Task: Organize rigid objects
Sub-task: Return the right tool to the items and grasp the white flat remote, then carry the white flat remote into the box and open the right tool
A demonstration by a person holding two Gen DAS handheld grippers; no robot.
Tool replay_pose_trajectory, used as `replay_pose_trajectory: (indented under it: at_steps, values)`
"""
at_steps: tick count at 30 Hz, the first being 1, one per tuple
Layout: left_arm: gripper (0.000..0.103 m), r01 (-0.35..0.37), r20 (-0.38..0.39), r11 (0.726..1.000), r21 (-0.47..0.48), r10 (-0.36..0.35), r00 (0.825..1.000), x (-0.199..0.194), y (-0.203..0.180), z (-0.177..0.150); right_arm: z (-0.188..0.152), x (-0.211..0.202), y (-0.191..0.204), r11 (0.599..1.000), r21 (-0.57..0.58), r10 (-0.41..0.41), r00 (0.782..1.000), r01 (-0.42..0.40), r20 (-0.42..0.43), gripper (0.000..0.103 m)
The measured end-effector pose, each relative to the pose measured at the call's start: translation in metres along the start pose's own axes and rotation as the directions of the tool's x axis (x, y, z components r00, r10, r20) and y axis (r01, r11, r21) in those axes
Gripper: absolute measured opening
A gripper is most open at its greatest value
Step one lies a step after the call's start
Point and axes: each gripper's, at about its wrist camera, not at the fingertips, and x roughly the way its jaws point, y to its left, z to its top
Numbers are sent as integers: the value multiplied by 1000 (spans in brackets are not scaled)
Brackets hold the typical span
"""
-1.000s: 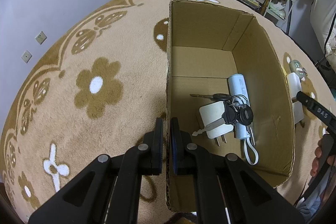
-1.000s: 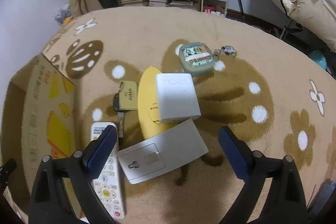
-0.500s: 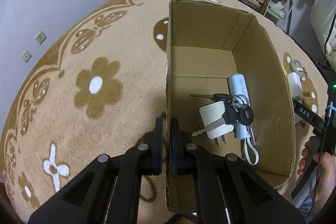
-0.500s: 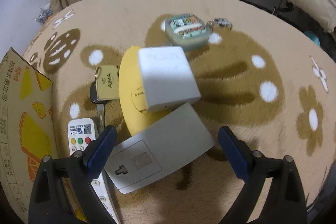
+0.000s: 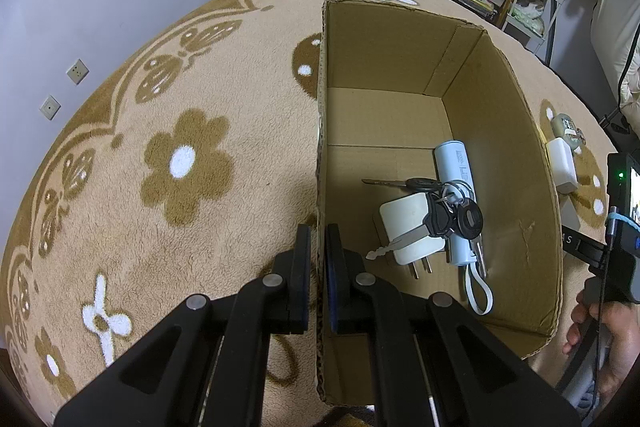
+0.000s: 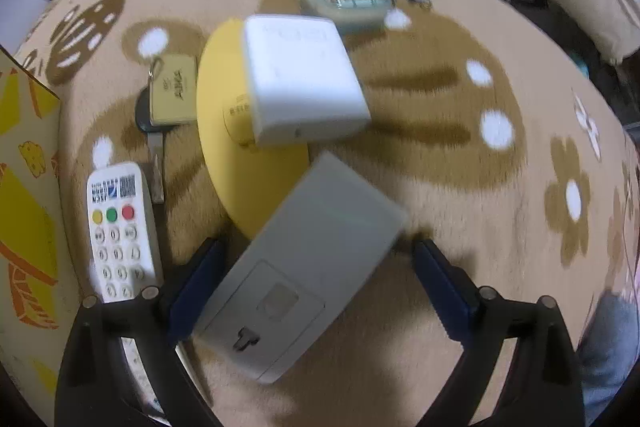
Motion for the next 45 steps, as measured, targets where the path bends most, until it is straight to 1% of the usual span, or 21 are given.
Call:
replay_pose_trajectory:
  at_steps: [1, 2, 4, 6, 8, 9, 10, 12, 16, 21, 24, 26, 30, 32, 34, 36, 39, 42, 45]
  values:
    - [7, 0, 0, 1000, -1, 0, 1000, 0, 0, 0, -1, 0, 0, 1000, 4, 16, 1000, -16, -11, 88]
    - [7, 0, 0, 1000, -1, 0, 1000, 0, 0, 0, -3, -1, 0, 1000, 4, 26, 1000, -26, -15, 86]
    - [7, 0, 0, 1000, 0, 0, 1000, 0, 0, 0, -5, -3, 3, 1000, -13, 19, 1000, -20, -13, 79]
    - [7, 0, 0, 1000, -1, 0, 1000, 0, 0, 0, -6, -3, 4, 1000, -10, 18, 1000, -18, -10, 78]
    - [7, 1, 0, 1000, -1, -1, 1000, 0, 0, 0, -8, -5, 2, 1000, -2, 22, 1000, -22, -1, 73]
    - [7, 0, 0, 1000, 0, 0, 1000, 0, 0, 0, -8, -6, 1, 1000, -4, 26, 1000, -26, 5, 68]
    - [7, 0, 0, 1000, 0, 0, 1000, 0, 0, 0, -7, -8, 0, 999, -7, 36, 999, -36, 13, 60]
    - [7, 1, 0, 1000, -1, -1, 1000, 0, 0, 0, -7, -12, -5, 998, 5, 60, 998, -60, 29, 54]
    - [7, 3, -1, 1000, -3, -3, 1000, 0, 0, 0, -3, -13, -25, 993, 57, 97, 994, -100, 45, 53]
    - [7, 6, -2, 1000, -5, -6, 1000, -1, 1, 1, -4, -23, -43, 989, 106, 94, 992, -102, 79, 52]
    - [7, 2, -2, 1000, -1, -2, 1000, -1, 0, 1, -7, -33, -52, 992, 103, 67, 993, -78, 99, 52]
    - [7, -1, -3, 1000, 2, 1, 1000, -1, 0, 1, -10, -41, -56, 992, 96, 69, 990, -80, 122, 52]
    - [7, -3, -5, 1000, 3, 3, 1000, -1, 0, 1, -9, -61, -59, 985, 107, 119, 981, -136, 156, 52]
    - [7, -4, -6, 1000, 3, 4, 1000, -1, -1, 0, -6, -71, -56, 981, 103, 142, 972, -163, 188, 52]
    - [7, -5, -6, 1000, 4, 5, 1000, -1, 0, 0, -5, -84, -44, 980, 83, 157, 963, -178, 218, 52]
    - [7, -6, -6, 1000, 6, 6, 1000, -2, -1, 0, -4, -98, -40, 976, 65, 184, 951, -206, 250, 52]
    - [7, -6, -7, 1000, 5, 6, 1000, -2, -1, 0, 3, -116, -29, 967, 26, 236, 924, -255, 300, 52]
    - [7, -6, -6, 1000, 5, 6, 1000, -2, -1, -1, 1, -139, -16, 951, -32, 299, 887, -307, 353, 52]
    - [7, -7, -6, 1000, 6, 7, 1000, -2, -1, -1, -3, -161, 0, 925, -100, 376, 838, -368, 396, 52]
